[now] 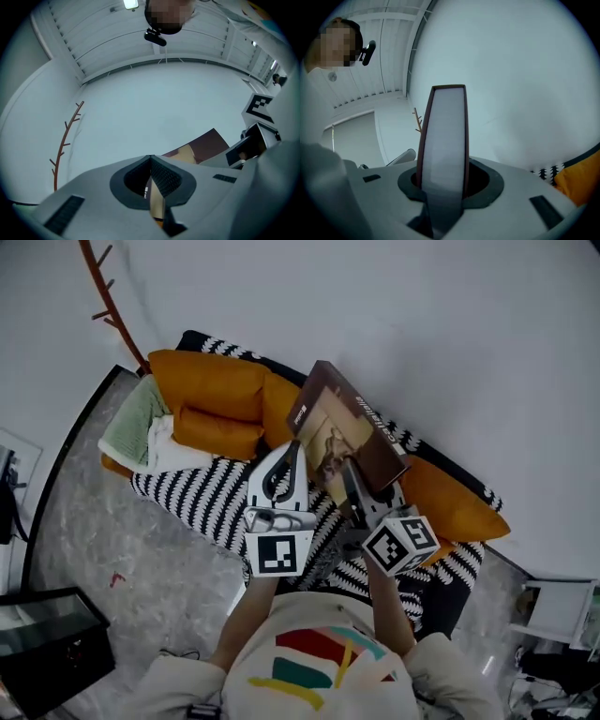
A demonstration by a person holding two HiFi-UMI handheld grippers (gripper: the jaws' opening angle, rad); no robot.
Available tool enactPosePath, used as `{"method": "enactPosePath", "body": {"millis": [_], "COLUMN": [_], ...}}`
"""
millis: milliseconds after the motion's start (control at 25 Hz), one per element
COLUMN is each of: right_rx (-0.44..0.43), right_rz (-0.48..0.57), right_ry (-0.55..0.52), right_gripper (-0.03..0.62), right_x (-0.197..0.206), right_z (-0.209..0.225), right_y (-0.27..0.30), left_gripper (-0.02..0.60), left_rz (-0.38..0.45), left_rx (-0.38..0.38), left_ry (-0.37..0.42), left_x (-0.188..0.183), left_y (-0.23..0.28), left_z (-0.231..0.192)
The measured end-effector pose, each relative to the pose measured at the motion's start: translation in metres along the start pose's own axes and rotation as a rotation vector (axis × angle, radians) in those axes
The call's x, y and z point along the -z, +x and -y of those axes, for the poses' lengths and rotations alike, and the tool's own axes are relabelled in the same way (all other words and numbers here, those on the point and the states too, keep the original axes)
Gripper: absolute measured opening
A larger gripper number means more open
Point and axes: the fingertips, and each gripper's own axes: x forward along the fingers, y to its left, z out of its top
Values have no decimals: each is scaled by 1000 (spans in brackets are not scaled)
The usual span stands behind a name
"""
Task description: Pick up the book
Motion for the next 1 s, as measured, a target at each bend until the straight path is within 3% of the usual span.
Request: {"method": "enactPosePath", "body": {"millis": [160, 360, 600, 1000], "right_rx": [8, 50, 103, 106], "right_rz": [9, 48, 106, 112], "right_ry": [-18, -57, -91, -85], "right_gripper": [155, 155, 155, 155], "right_x": [-2, -14, -35, -37], "right_z": [-5, 10, 29, 37], "right_y": [-18, -89, -115, -122], "left_gripper": [8, 8, 8, 8], "left_rz": [29, 93, 145, 172], "left_rx": [58, 131, 176, 180], "left_ry": [-14, 36, 36, 94], "left_x": [-14, -52, -67, -78], "left_y": [10, -5, 1, -1], "left_z": [5, 66, 100, 110]}}
